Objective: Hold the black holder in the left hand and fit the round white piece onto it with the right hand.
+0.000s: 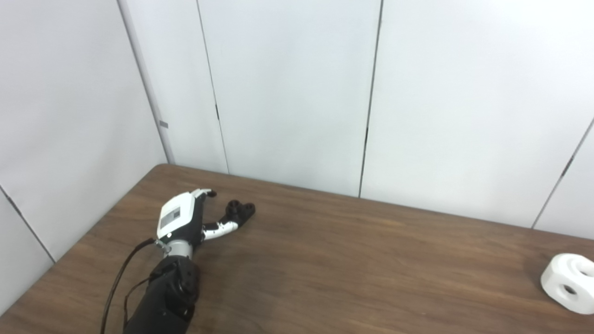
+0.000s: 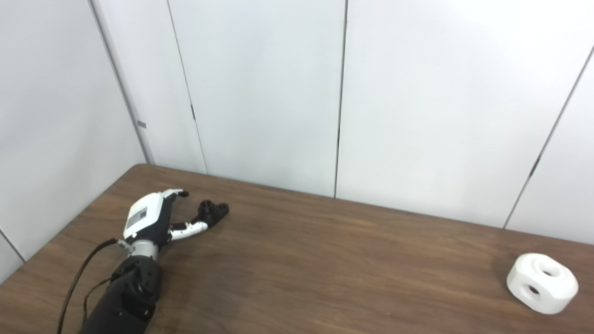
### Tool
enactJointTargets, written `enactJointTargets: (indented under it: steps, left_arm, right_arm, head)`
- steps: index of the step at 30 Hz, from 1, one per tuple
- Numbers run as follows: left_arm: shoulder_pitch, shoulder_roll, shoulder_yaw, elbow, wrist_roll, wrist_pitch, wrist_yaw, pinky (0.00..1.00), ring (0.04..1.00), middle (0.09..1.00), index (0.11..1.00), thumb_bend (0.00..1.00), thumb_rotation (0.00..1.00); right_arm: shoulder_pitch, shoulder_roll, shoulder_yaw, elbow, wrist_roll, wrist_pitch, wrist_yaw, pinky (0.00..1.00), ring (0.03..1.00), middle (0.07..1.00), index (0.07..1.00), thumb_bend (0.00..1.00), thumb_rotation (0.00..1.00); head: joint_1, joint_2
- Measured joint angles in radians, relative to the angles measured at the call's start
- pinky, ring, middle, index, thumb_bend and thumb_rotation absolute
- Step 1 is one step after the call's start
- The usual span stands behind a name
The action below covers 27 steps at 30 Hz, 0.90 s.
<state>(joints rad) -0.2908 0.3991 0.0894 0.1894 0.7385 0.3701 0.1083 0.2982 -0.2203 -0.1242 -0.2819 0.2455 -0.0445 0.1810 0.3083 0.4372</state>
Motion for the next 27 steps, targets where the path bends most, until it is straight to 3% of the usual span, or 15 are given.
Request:
enactJointTargets:
  steps: [16,27]
  left_arm:
    - [-0.063,0.028,-0.065,0.100,-0.063,0.051,-0.034,1.00,0.953,0.903,0.801,0.86,0.48]
    - [-0.080,0.039,-0.101,0.121,-0.088,0.077,-0.041,0.97,0.927,0.875,0.747,0.85,0.43]
  right_arm:
    - [0.007,0.003,0.003,-0.020,-0.006,0.016,-0.010,1.00,0.999,0.990,0.973,0.67,1.00]
    - [0.006,0.004,0.003,-0.022,-0.006,0.021,-0.016,1.00,0.991,0.983,0.969,0.67,1.00]
  head:
    - [-0.020,0.014]
    - [-0.023,0.017]
